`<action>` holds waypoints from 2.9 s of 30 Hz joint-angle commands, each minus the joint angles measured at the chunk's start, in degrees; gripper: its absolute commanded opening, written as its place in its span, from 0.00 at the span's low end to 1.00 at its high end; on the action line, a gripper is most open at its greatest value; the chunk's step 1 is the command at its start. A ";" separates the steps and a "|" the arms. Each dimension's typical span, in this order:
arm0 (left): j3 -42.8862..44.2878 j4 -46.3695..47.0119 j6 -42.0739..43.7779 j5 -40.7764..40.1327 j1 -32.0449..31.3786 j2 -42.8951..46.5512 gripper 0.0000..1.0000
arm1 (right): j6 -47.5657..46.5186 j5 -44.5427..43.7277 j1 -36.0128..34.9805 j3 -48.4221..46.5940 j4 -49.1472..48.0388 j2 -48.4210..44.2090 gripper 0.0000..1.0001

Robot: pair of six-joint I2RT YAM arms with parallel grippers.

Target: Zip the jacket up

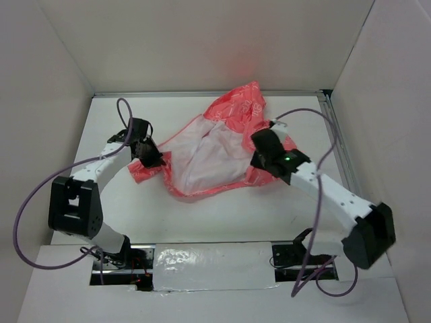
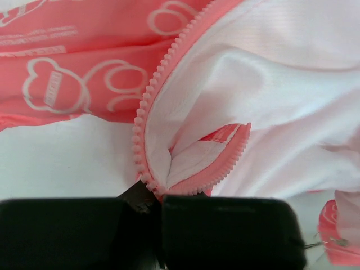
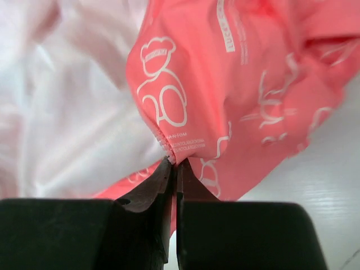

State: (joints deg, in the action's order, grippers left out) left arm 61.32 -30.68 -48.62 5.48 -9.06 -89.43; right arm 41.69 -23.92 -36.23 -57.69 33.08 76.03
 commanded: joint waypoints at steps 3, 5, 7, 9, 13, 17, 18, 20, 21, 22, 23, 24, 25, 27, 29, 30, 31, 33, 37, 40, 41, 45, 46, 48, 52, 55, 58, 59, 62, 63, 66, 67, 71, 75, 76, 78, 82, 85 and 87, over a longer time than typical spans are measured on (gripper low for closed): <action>1.70 9.05 8.27 3.39 0.27 11.62 0.00 | -6.35 9.46 11.68 2.57 1.83 -13.70 0.05; 1.87 11.24 11.86 5.67 -0.25 14.01 0.00 | -7.93 13.53 14.24 4.50 -0.02 -16.61 0.04; 0.92 12.91 16.77 11.01 -1.74 17.96 0.00 | -8.90 18.90 16.96 6.09 -1.26 -17.84 0.00; -1.19 15.38 18.82 13.24 -4.11 21.29 0.00 | -9.87 23.63 18.29 7.06 -2.84 -17.50 0.00; -3.48 15.30 23.03 20.78 -13.69 22.55 0.00 | -10.31 30.50 20.32 9.26 -4.51 -14.08 0.00; -5.68 15.21 25.68 24.40 -25.28 18.69 0.00 | -10.14 33.15 20.85 11.72 -8.20 -12.31 0.00; -6.82 15.12 25.68 24.41 -30.26 16.33 0.00 | -10.05 33.15 21.11 11.99 -8.38 -12.05 0.00; -9.10 15.38 26.91 25.37 -34.34 12.55 0.00 | -10.14 33.06 22.25 12.60 -8.56 -11.52 0.00; -9.81 15.38 27.09 25.11 -37.66 11.48 0.00 | -10.14 32.63 22.69 12.69 -8.47 -11.08 0.00; -10.25 15.30 27.17 24.59 -39.26 10.08 0.00 | -10.57 32.28 23.04 13.13 -8.47 -10.90 0.00; -10.17 15.21 26.83 23.80 -40.32 7.02 0.02 | -10.84 32.53 23.83 13.30 -8.56 -10.64 0.01; -9.73 14.77 26.48 23.36 -41.99 5.42 0.08 | -11.02 32.80 24.10 13.48 -8.56 -10.46 0.05; -8.94 12.94 24.91 22.40 -42.53 3.58 0.13 | -11.63 33.23 24.36 13.57 -8.47 -9.59 0.07; -6.66 11.00 22.96 19.76 -43.23 0.31 0.43 | -12.68 35.69 24.54 13.66 -8.47 -8.54 0.22; -5.77 10.20 22.08 19.40 -43.32 0.22 0.55 | -14.26 37.80 24.36 14.09 -8.56 -8.53 0.28; -5.60 10.11 22.08 19.48 -43.32 1.00 0.57 | -14.88 38.24 23.84 14.45 -8.73 -9.14 0.34; -5.42 10.02 22.08 19.57 -43.32 1.88 0.60 | -15.67 38.42 23.66 14.97 -8.39 -9.67 0.35; -5.16 8.97 22.95 19.92 -43.24 6.00 0.83 | -17.16 38.25 22.61 15.67 -7.77 -11.68 0.36; -4.72 5.73 21.47 15.20 -42.89 13.13 0.99 | -17.00 35.27 20.41 17.96 -5.40 -14.94 0.18; -5.50 4.40 19.53 11.68 -40.43 16.38 0.99 | -15.42 33.24 18.75 20.59 -5.04 -16.44 0.03; -6.03 5.79 19.18 10.71 -38.94 16.48 0.99 | -14.98 33.06 18.39 20.95 -5.13 -17.14 0.01; -7.27 8.18 16.11 11.66 -33.84 11.57 0.99 | -12.69 31.66 16.37 22.62 -4.43 -17.93 0.07; -6.48 8.18 15.75 12.53 -33.31 7.99 0.99 | -12.34 31.31 15.76 22.71 -4.25 -18.02 0.14; -5.78 9.83 15.22 13.59 -32.60 4.10 0.99 | -11.73 29.91 15.31 23.06 -4.16 -17.50 0.37; 0.19 10.20 14.69 12.98 -31.12 -8.20 0.99 | -10.84 26.83 14.87 22.01 -4.69 -13.29 0.60; 5.46 9.85 15.22 12.46 -28.66 -15.67 0.99 | -11.80 25.77 15.22 20.17 -6.45 -9.08 0.62; 10.21 9.84 15.83 11.14 -25.41 -22.00 0.99 | -12.95 25.07 15.31 18.50 -7.85 -3.90 0.61; 11.62 9.67 15.92 11.40 -24.26 -23.76 0.99 | -13.73 24.80 15.22 17.45 -8.73 -2.65 0.61; 18.82 8.70 15.05 11.31 -19.78 -29.56 0.98 | -14.01 22.27 15.57 13.58 -8.56 2.88 0.27; 21.62 9.31 15.13 11.40 -18.72 -31.66 0.98 | -13.75 21.21 15.57 12.27 -8.21 4.11 0.18; 28.12 8.79 16.10 9.05 -15.91 -35.36 0.98 | -14.27 19.36 15.58 7.43 -5.67 6.41 0.00; 29.89 8.01 16.45 8.16 -15.03 -36.16 0.98 | -14.62 19.53 15.49 6.37 -4.61 6.15 0.00; 33.95 6.06 16.98 6.48 -13.88 -37.23 0.99 | -15.76 25.74 15.05 2.23 3.63 2.29 0.00; 28.70 9.75 16.63 7.97 -13.79 -32.58 0.99 | -18.05 44.16 14.96 6.35 5.33 -3.33 0.03; 27.55 10.19 16.28 8.84 -13.79 -31.69 0.99 | -19.35 47.10 14.52 9.58 4.63 -3.78 0.04; 25.26 11.16 15.93 9.99 -13.88 -29.23 0.99 | -19.90 50.54 12.78 13.98 1.47 -2.83 0.08; 22.88 10.55 15.40 10.88 -14.14 -24.06 0.99 | -19.63 43.46 9.26 14.63 -1.87 2.97 0.15; 21.75 8.18 15.40 8.60 -15.02 -19.58 0.99 | -17.35 36.85 6.88 13.75 -5.11 3.17 0.56; 20.25 6.95 15.58 6.93 -15.55 -16.85 0.99 | -16.56 34.83 5.91 14.53 -7.58 -0.52 0.63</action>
State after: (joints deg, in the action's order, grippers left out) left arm 82.19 -21.98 -33.30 14.55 -23.49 -113.25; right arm 24.14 15.51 -28.86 -42.85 31.73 80.07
